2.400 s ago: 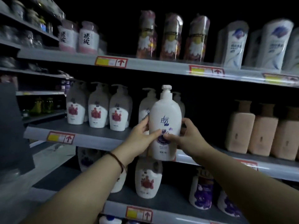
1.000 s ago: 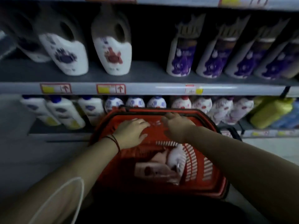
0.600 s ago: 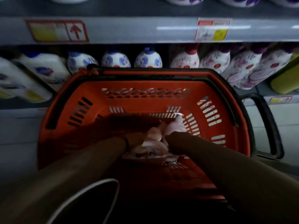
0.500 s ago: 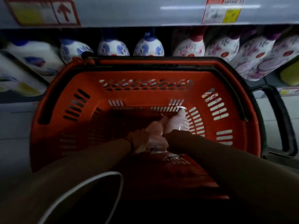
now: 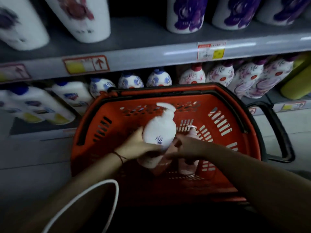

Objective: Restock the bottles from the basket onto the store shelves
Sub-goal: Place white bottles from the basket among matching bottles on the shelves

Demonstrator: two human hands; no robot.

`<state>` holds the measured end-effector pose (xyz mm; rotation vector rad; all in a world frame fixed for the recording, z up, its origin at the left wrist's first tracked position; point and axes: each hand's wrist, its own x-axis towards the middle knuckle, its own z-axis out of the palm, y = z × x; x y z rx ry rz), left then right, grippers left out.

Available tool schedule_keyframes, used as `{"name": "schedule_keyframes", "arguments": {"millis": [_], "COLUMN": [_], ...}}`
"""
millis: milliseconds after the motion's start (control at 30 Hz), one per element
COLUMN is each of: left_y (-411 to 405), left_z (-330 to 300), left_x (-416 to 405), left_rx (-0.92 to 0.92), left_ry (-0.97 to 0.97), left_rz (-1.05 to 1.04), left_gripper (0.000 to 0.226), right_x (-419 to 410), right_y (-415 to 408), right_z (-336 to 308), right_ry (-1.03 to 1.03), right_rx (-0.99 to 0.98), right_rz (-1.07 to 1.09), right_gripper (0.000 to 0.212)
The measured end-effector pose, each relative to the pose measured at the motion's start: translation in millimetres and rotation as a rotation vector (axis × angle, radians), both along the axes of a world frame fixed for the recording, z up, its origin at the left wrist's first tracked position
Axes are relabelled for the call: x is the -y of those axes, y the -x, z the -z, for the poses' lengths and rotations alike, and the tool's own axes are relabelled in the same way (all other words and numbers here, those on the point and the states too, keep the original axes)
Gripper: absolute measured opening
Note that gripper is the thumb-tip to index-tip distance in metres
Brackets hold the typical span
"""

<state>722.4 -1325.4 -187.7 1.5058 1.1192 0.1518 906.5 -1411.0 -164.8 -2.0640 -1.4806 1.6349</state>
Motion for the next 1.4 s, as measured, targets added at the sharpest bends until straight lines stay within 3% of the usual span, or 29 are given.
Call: {"name": "schedule_keyframes", "arguments": {"millis": [67,167,267,467,800,1000,1267,1400], "left_y": [4.7,18.1,32.5,68.1,71.6,75.1,136.9,179.0], "left_z": [-39.0,-99.3,-161.4,-291.4,-439.9,-482.7,-463.2,-464.0], "left_x": [0.6,-0.3,-2.4,-20.6,-64.3,-107.6,-174.9,-200.4], "left_rx": [0.145,0.283,0.405,0.621,0.751,0.74,0.684,0.636], "left_ry": [-0.034,-0.118,-0.182,-0.328,-0.626,-0.799,-0.868,-0.958], "left_rz": [-0.132,-0.215,-0.245,-0.146,-0.137,-0.21,-0.393,-0.461], "left_gripper": [0.081,0.067,0.056,0.054,0.055,0.057,0.068,0.06], "right_x": [-7.7,-17.5,-26.1,-39.2,-93.8,-164.1,-254.6,-293.1], "right_y": [13.9,34.5,45.5,66.3,74.4,86.8,158.0,207.5], "right_z": [-43.8,-107.8,-167.9,-290.0,-441.5,-470.9,-452.3,-448.1], "right_ry": [-0.211,-0.42,-0.531,-0.739,-1.032,-1.159,-1.185,-1.185], "right_rx": [-0.21,-0.345,-0.35,-0.412,-0.406,-0.323,-0.304,-0.381], "right_rz": [0.151,0.245,0.225,0.246,0.238,0.265,0.191,0.169], "right_gripper": [0.057,0.06,0.057,0.051,0.042,0.056,0.058,0.082]}}
